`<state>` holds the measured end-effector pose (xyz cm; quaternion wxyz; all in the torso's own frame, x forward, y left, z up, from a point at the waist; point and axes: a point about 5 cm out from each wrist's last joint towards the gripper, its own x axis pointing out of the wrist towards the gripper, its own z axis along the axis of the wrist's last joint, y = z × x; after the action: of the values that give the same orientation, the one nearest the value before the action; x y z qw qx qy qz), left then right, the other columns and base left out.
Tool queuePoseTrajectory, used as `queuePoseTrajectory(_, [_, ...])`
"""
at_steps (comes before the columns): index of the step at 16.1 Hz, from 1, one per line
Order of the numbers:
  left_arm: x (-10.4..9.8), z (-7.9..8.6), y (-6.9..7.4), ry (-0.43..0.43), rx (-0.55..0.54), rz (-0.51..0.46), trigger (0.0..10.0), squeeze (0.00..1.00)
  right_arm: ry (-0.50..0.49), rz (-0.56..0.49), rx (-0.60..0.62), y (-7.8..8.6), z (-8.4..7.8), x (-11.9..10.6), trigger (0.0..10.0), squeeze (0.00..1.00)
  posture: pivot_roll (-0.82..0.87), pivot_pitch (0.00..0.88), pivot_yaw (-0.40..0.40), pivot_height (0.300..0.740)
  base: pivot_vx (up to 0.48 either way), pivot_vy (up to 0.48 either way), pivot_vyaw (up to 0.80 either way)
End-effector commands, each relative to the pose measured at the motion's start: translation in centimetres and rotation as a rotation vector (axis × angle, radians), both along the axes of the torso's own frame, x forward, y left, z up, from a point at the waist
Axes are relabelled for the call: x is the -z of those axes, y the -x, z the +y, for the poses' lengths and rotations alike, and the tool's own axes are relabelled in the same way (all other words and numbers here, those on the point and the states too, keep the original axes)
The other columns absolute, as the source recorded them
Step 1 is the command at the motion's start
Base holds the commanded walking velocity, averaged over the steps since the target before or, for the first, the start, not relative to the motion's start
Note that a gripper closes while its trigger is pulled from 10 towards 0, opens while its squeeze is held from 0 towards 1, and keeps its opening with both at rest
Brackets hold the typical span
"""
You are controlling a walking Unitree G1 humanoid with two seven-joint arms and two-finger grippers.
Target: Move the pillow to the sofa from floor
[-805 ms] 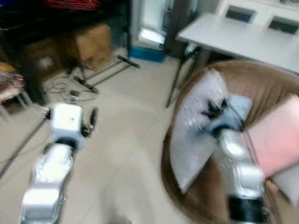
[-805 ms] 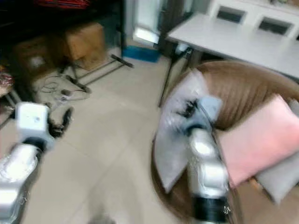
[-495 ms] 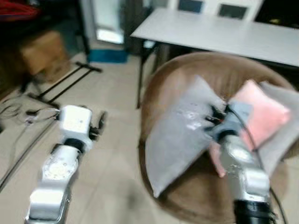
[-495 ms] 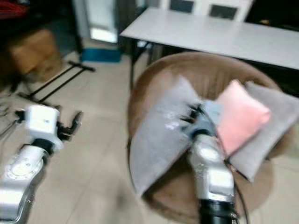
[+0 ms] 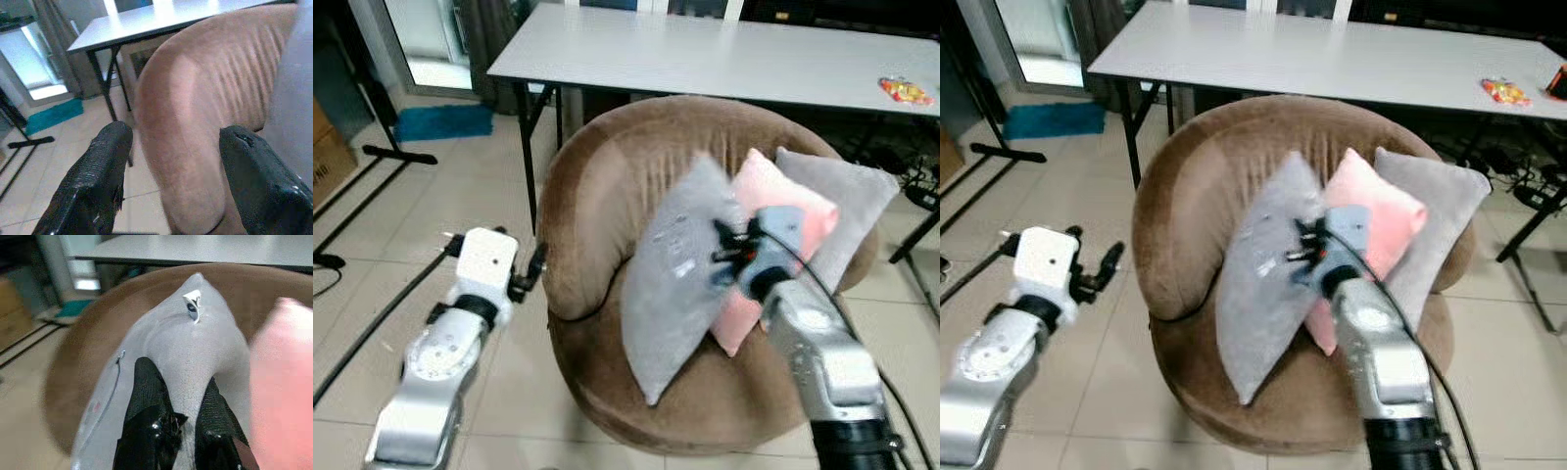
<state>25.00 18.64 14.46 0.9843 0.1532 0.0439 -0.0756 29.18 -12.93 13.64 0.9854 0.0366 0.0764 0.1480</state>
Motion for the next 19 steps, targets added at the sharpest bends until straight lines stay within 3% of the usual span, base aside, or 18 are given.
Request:
queuePoseTrajectory(1, [0.0, 0.2, 0.2, -0.02, 0.005, -0.002, 10.0, 0.0, -0.008, -0.081, -0.06, -0.7, 1.0, -1.8, 10.0, 0.0, 0.0, 0.0, -0.068, 0.74, 0.0, 0.0, 0.0])
queuePoseTrajectory(5, [0.4, 0.1, 0.9, -0.019, 0.054, 0.034, 10.0, 0.0, -0.007, -0.09, -0.102, -1.5, 1.6, -2.0, 10.0, 0.0, 0.03, 0.0, -0.092, 0.74, 0.0, 0.0, 0.0])
queuePoseTrajectory(7, [0.6, 0.0, 1.3, -0.023, 0.108, 0.063, 10.0, 0.0, -0.022, -0.095, -0.074, -2.8, 1.9, -2.0, 10.0, 0.0, 0.03, 0.0, -0.094, 0.74, 0.0, 0.0, 0.0])
queuePoseTrajectory(8, [0.7, -0.1, 1.5, -0.028, 0.153, 0.083, 10.0, 0.0, -0.059, -0.108, -0.063, -4.3, 2.4, -2.3, 10.0, 0.0, 0.03, 0.0, -0.088, 0.74, 0.0, 0.0, 0.0])
queuePoseTrajectory(9, [0.7, -0.1, 1.5, -0.028, 0.153, 0.083, 10.0, 0.0, -0.059, -0.108, -0.063, -4.3, 2.4, -2.3, 10.0, 0.0, 0.03, 0.0, -0.088, 0.74, 0.0, 0.0, 0.0])
queuePoseTrajectory(11, [0.5, -0.4, 1.6, -0.043, 0.242, 0.111, 10.0, 0.0, -0.063, -0.134, -0.046, -8.1, 3.3, -3.3, 10.0, 0.0, 0.03, 0.0, -0.065, 0.74, 0.0, 0.0, 0.0])
queuePoseTrajectory(15, [0.4, -0.8, 1.7, -0.041, 0.344, 0.165, 10.0, 0.0, 0.083, -0.114, 0.007, -10.4, 2.7, -3.6, 10.0, 0.0, 0.04, 0.0, -0.052, 0.74, 0.0, 0.0, 0.0])
queuePoseTrajectory(16, [0.4, -0.5, 1.9, -0.067, 0.385, 0.2, 10.0, 0.0, 0.158, -0.01, 0.02, -10.7, 1.6, -2.0, 10.0, 0.0, 0.03, 0.0, -0.038, 0.74, 0.0, 0.0, 0.0])
queuePoseTrajectory(18, [0.4, -0.3, 2.0, -0.074, 0.405, 0.221, 10.0, 0.0, 0.237, 0.085, 0.033, -10.5, 0.7, -0.3, 10.0, 0.0, 0.04, 0.0, -0.034, 0.74, 0.0, 0.0, 0.0])
queuePoseTrajectory(19, [0.4, -0.3, 2.4, -0.08, 0.431, 0.257, 10.0, 0.0, 0.34, 0.162, 0.109, -10.0, -0.9, 1.4, 10.0, 0.0, 0.07, 0.0, -0.04, 0.74, 0.0, 0.0, 0.0])
